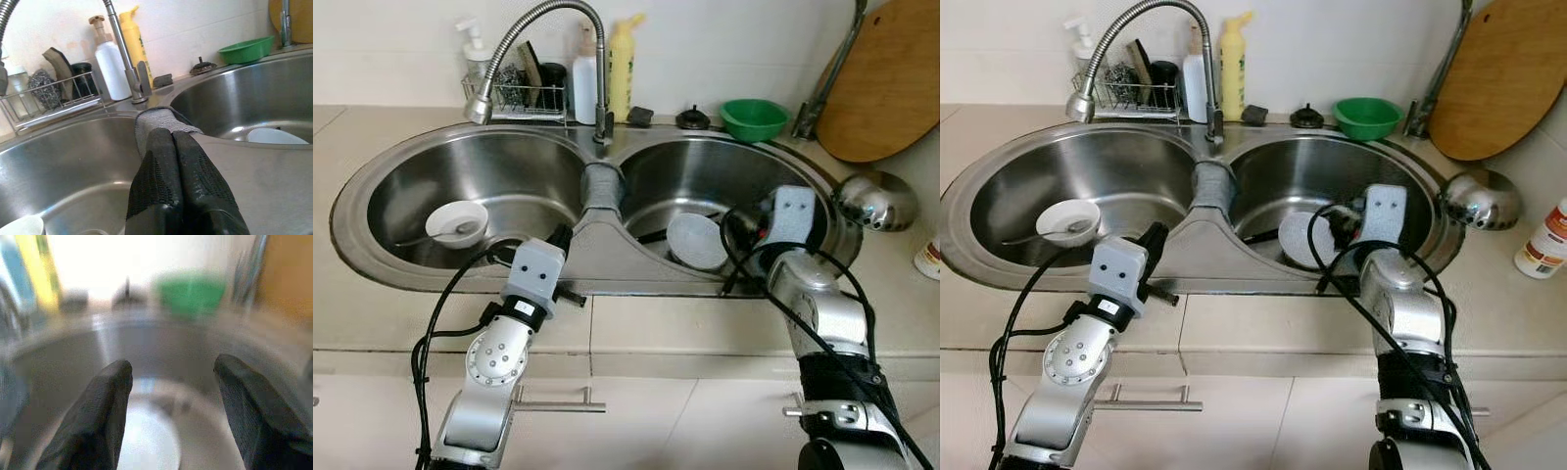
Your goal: Kitchen organization
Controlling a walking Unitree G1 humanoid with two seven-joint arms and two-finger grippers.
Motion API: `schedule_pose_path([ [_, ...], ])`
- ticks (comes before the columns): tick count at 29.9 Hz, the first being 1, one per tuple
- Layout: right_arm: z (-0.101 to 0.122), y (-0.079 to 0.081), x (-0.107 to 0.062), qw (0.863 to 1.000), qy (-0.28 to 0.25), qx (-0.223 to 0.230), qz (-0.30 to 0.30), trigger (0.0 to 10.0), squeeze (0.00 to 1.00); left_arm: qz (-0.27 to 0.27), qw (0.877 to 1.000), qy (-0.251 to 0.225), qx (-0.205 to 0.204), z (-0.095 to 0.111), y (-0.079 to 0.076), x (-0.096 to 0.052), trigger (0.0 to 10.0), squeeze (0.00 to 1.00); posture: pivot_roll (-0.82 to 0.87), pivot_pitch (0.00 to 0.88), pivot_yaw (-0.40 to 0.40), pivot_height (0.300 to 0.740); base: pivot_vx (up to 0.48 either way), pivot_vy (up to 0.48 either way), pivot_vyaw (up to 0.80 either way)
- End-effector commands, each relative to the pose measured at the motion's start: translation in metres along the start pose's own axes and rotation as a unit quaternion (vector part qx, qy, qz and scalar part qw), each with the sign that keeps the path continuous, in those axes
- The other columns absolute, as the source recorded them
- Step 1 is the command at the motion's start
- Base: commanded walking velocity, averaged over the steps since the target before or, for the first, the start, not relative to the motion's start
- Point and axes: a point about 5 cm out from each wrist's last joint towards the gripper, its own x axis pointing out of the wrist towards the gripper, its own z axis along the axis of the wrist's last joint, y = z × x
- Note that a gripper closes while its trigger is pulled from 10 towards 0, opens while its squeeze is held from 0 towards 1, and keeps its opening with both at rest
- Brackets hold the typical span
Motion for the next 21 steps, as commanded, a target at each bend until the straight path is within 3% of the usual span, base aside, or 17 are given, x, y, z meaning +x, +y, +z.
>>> schedule_pose_path([
  [1, 0.017, -0.002, -0.006, 0.997, -0.064, -0.031, -0.021, 10.0, 0.0, -0.007, 1.0, 0.005, -0.005, -0.001, -0.003, -0.001, 10.0, 0.0, 0.17, 0.0, -0.045, 0.74, 0.0, 0.0, 0.0],
  [3, 0.031, -0.001, -0.014, 0.989, -0.123, -0.076, -0.027, 10.0, 0.0, -0.002, 1.0, -0.002, -0.005, 0.001, -0.002, -0.001, 10.0, 0.0, 0.17, 0.0, -0.045, 0.74, 0.0, 0.0, 0.0],
  [4, 0.039, 0.003, -0.025, 0.979, -0.168, -0.116, -0.02, 10.0, 0.0, 0.007, 1.0, -0.018, -0.004, 0.006, 0.001, 0.0, 10.0, 0.0, 0.17, 0.0, -0.047, 0.74, 0.0, 0.0, 0.0],
  [8, 0.026, 0.006, -0.037, 0.979, -0.162, -0.122, -0.013, 10.0, 0.0, 0.014, 0.999, -0.039, -0.007, 0.012, 0.002, 0.001, 10.0, 0.0, 0.16, 0.0, -0.046, 0.74, 0.0, 0.0, 0.0],
  [21, 0.008, 0.002, -0.046, 0.984, -0.137, -0.108, -0.034, 10.0, 0.0, 0.02, 0.999, -0.037, -0.022, 0.012, 0.004, 0.006, 10.0, 0.0, 0.16, 0.0, -0.034, 0.74, 0.0, 0.0, 0.0],
])
